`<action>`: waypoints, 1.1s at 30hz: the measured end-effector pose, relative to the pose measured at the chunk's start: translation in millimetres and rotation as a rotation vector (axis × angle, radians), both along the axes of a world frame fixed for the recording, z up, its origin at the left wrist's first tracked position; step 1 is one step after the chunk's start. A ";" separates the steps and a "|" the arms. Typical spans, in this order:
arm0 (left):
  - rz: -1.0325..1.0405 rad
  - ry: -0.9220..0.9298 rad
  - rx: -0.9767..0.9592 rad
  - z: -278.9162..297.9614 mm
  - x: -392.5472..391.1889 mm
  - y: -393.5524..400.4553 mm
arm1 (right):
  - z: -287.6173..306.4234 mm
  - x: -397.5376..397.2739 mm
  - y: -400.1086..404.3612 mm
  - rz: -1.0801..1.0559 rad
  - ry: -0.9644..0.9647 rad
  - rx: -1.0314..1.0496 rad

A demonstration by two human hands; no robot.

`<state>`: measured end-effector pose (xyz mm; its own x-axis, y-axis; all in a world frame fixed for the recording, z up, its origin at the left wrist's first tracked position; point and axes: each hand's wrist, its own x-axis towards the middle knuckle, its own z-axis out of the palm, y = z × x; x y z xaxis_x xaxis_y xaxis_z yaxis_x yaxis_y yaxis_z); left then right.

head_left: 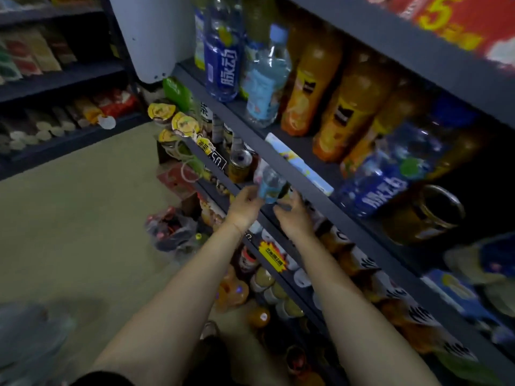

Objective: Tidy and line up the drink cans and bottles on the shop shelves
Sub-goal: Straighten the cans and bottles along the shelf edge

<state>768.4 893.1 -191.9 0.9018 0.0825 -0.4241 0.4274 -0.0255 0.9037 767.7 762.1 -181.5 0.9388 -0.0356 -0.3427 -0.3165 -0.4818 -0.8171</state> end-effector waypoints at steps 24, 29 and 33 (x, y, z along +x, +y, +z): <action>-0.280 -0.115 0.045 -25.0 8.8 34.2 | -1.0 -27.4 2.8 -0.141 0.062 0.013; -0.208 -0.026 -0.123 7.4 -55.3 -2.5 | 6.3 -81.9 -24.8 -0.338 0.267 0.336; -0.245 -0.117 -0.125 44.2 -127.0 -58.3 | 30.6 -163.3 -71.7 -0.249 0.251 0.609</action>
